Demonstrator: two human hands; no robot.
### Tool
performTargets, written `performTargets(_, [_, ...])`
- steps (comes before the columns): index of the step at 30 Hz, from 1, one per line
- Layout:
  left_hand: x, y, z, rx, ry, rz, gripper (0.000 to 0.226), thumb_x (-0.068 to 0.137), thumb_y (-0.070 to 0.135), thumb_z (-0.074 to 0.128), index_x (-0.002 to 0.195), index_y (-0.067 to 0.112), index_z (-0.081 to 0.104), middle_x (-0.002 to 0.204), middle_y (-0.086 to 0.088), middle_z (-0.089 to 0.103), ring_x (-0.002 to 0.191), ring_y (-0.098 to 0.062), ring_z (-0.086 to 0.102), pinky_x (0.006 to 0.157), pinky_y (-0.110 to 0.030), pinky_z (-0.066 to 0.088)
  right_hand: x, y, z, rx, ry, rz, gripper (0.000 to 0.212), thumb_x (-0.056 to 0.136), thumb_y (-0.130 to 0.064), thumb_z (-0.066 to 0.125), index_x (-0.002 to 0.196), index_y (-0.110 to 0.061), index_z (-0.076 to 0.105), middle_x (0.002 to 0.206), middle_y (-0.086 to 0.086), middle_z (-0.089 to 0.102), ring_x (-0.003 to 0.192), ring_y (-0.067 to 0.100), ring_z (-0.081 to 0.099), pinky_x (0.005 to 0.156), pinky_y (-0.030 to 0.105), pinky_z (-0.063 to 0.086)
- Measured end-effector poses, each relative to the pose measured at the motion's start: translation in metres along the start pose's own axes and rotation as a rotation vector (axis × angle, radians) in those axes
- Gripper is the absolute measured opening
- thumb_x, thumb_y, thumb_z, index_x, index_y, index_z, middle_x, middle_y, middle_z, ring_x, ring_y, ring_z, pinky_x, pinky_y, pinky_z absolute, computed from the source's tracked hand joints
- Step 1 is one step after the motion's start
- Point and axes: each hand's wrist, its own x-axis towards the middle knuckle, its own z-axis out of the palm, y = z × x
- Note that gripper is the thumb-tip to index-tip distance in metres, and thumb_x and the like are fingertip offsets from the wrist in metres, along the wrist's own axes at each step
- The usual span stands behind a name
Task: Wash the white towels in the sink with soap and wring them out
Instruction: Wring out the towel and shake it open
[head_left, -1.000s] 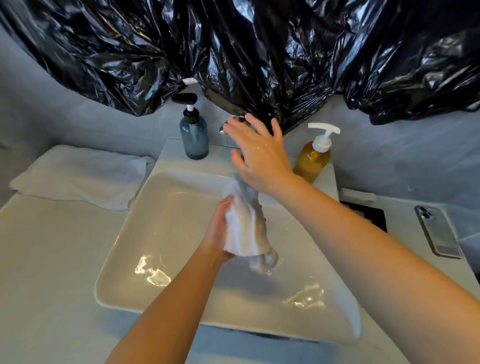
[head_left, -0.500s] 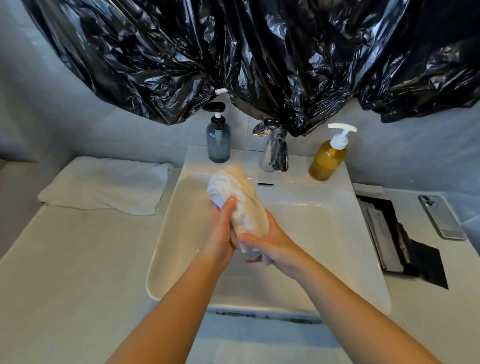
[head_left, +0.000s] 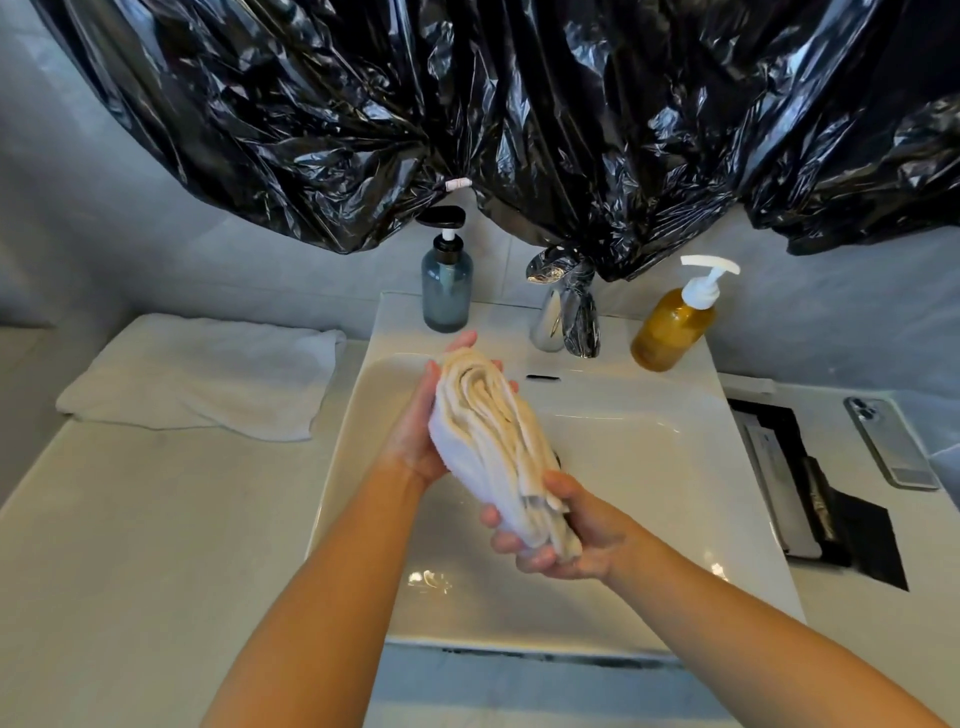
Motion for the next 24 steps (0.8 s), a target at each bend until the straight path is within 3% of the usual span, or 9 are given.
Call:
performTargets(2, [0.007, 0.010, 0.005, 0.144, 0.130, -0.089, 0.083, 0.062, 0.052, 0.086, 0.132, 0.019, 0.055, 0.108, -0.011, 0.067, 0.099, -0.026, 0.067, 0.090, -0.044, 0.055, -0.002, -0.008, -0.004, -0.194, 0.180, -0.014, 0.085, 0.053, -0.027, 0.099, 0.122, -0.005, 0.052, 0.101, 0.014, 0.060, 0.081, 0.022, 0.061, 0.056, 0.029, 0.054])
performTargets(4, [0.014, 0.010, 0.014, 0.360, 0.276, -0.136, 0.051, 0.077, 0.034, 0.079, 0.120, 0.016, 0.059, 0.108, -0.012, 0.068, 0.099, -0.026, 0.067, 0.087, -0.041, 0.057, -0.004, -0.018, -0.001, -0.456, 0.404, -0.005, 0.090, 0.041, -0.036, 0.101, 0.115, -0.010, 0.056, 0.091, 0.006, 0.066, 0.076, 0.016, 0.064, 0.057, 0.027, 0.053])
performTargets(9, [0.026, -0.013, 0.028, 0.630, 0.470, -0.082, 0.014, 0.085, 0.017, 0.072, 0.097, 0.010, 0.070, 0.092, -0.009, 0.071, 0.085, -0.024, 0.067, 0.076, -0.037, 0.056, 0.002, -0.028, 0.007, -0.899, 0.740, 0.043, 0.038, 0.067, -0.031, 0.079, 0.099, -0.016, 0.063, 0.085, 0.012, 0.063, 0.068, 0.018, 0.061, 0.055, 0.027, 0.044])
performTargets(12, [0.035, -0.024, 0.025, 0.876, 0.591, -0.107, 0.018, 0.084, 0.025, 0.065, 0.093, 0.010, 0.069, 0.084, -0.006, 0.069, 0.076, -0.022, 0.063, 0.063, -0.029, 0.051, 0.014, -0.028, -0.003, -0.955, 0.853, 0.090, 0.016, 0.067, -0.023, 0.068, 0.079, -0.016, 0.061, 0.067, 0.003, 0.059, 0.048, 0.013, 0.050, 0.046, 0.022, 0.038])
performTargets(14, [0.038, -0.033, 0.026, 0.933, 0.634, -0.102, 0.028, 0.083, 0.031, 0.062, 0.101, 0.009, 0.062, 0.089, -0.008, 0.067, 0.077, -0.021, 0.061, 0.063, -0.029, 0.047, 0.014, -0.029, -0.002, -1.032, 0.904, 0.110, 0.033, 0.060, -0.013, 0.072, 0.091, -0.014, 0.062, 0.079, -0.001, 0.060, 0.062, 0.014, 0.056, 0.056, 0.021, 0.046])
performTargets(18, [0.035, -0.041, 0.037, 0.977, 0.690, -0.042, 0.040, 0.090, 0.032, 0.063, 0.122, 0.016, 0.044, 0.105, -0.005, 0.058, 0.093, -0.023, 0.057, 0.073, -0.032, 0.043, 0.019, -0.027, -0.005, -1.317, 1.005, 0.014, 0.041, 0.082, -0.025, 0.074, 0.117, -0.006, 0.064, 0.106, 0.009, 0.067, 0.097, 0.024, 0.066, 0.075, 0.031, 0.051])
performTargets(20, [0.036, -0.042, 0.043, 0.942, 0.720, 0.025, 0.040, 0.091, 0.030, 0.063, 0.121, 0.013, 0.043, 0.109, -0.007, 0.058, 0.099, -0.026, 0.059, 0.077, -0.032, 0.044, 0.019, -0.031, -0.002, -1.430, 0.971, -0.048, 0.049, 0.072, -0.031, 0.080, 0.113, -0.011, 0.064, 0.105, 0.005, 0.069, 0.098, 0.024, 0.067, 0.080, 0.039, 0.055])
performTargets(22, [0.034, -0.038, 0.045, 0.911, 0.700, 0.015, 0.048, 0.089, 0.037, 0.065, 0.122, 0.012, 0.041, 0.115, -0.008, 0.056, 0.105, -0.025, 0.058, 0.082, -0.034, 0.045, 0.013, -0.033, 0.000, -1.430, 0.926, -0.092, 0.078, 0.047, -0.053, 0.082, 0.113, -0.018, 0.061, 0.101, -0.001, 0.069, 0.091, 0.018, 0.068, 0.076, 0.037, 0.059])
performTargets(24, [0.031, -0.027, 0.039, 0.738, 0.543, -0.087, 0.065, 0.085, 0.050, 0.066, 0.128, 0.007, 0.043, 0.122, -0.011, 0.057, 0.109, -0.026, 0.058, 0.088, -0.038, 0.048, 0.000, -0.035, 0.002, -1.315, 0.877, -0.148, 0.074, 0.053, -0.051, 0.086, 0.115, -0.020, 0.060, 0.094, -0.004, 0.070, 0.083, 0.011, 0.068, 0.066, 0.031, 0.059])
